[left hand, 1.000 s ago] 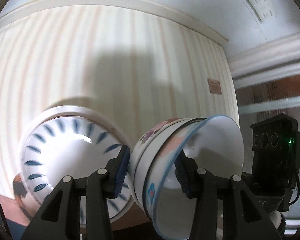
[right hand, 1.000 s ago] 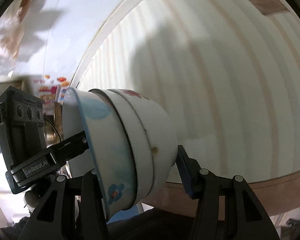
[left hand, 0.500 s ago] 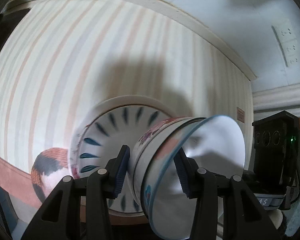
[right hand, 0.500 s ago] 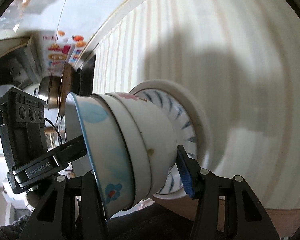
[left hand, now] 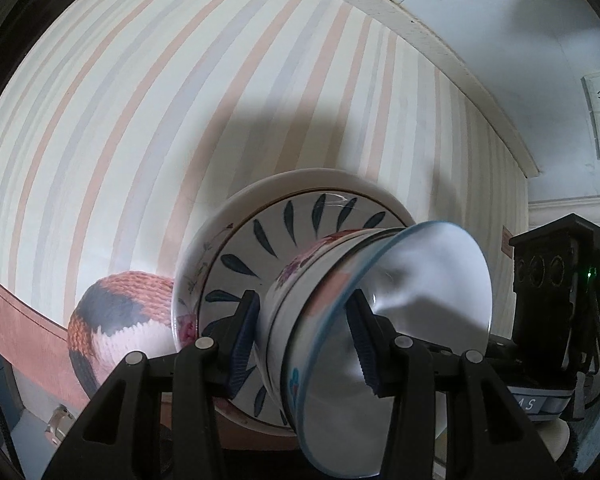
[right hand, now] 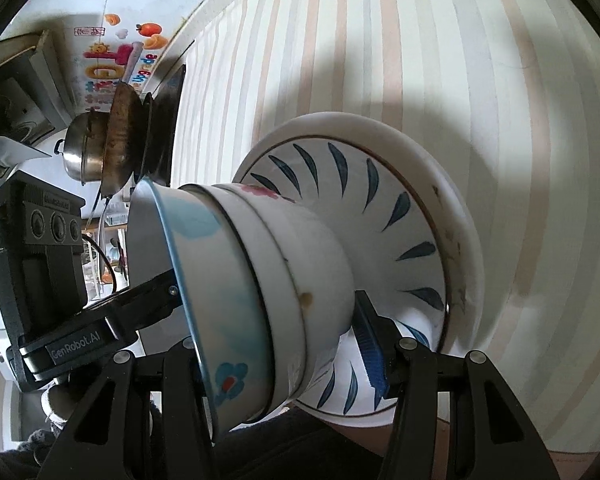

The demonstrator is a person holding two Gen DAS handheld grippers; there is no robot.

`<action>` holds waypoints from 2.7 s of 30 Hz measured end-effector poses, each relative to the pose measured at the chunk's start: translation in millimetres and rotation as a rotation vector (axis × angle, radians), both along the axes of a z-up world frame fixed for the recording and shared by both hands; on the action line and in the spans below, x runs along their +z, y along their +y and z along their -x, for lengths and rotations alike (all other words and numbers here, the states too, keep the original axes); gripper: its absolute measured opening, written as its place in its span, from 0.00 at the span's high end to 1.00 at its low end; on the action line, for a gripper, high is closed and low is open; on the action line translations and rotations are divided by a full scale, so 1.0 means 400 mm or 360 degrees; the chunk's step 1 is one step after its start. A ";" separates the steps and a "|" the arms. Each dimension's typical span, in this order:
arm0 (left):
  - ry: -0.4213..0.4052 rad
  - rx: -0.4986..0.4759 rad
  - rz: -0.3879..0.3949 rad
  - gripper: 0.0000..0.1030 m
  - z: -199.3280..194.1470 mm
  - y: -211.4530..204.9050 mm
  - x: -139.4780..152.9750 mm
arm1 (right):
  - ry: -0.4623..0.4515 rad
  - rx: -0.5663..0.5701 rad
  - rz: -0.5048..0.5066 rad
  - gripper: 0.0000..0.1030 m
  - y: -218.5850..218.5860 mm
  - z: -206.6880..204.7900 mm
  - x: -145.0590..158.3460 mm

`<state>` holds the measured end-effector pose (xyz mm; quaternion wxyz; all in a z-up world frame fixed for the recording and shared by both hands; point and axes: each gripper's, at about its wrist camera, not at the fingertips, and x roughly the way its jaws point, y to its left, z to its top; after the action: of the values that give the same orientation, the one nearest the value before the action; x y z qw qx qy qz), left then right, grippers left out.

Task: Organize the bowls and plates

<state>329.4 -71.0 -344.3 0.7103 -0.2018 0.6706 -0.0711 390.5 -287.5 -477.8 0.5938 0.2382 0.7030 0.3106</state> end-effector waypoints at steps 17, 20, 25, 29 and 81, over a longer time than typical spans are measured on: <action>0.0003 -0.0079 -0.0035 0.59 -0.013 -0.027 -0.013 | -0.0016 -0.0008 0.0051 0.47 0.009 -0.004 -0.009; -0.0016 -0.0111 -0.0091 0.60 -0.013 -0.035 -0.001 | -0.0021 -0.0003 0.0071 0.46 0.008 0.002 -0.006; -0.0077 -0.0160 -0.0205 0.58 -0.007 -0.045 0.034 | -0.0113 -0.0023 0.0145 0.44 0.003 0.016 0.035; -0.0128 -0.0214 -0.0285 0.58 -0.003 -0.056 0.072 | -0.0256 -0.0018 0.0265 0.33 -0.012 0.022 0.102; -0.1131 -0.0169 -0.0598 0.02 0.588 0.076 0.636 | -0.1288 -0.0739 0.0722 0.04 -0.011 0.802 0.869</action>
<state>94.3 -40.5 -89.7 0.9177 0.0036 0.3943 -0.0493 69.8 -292.0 -130.4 0.9081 0.1140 0.3954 0.0778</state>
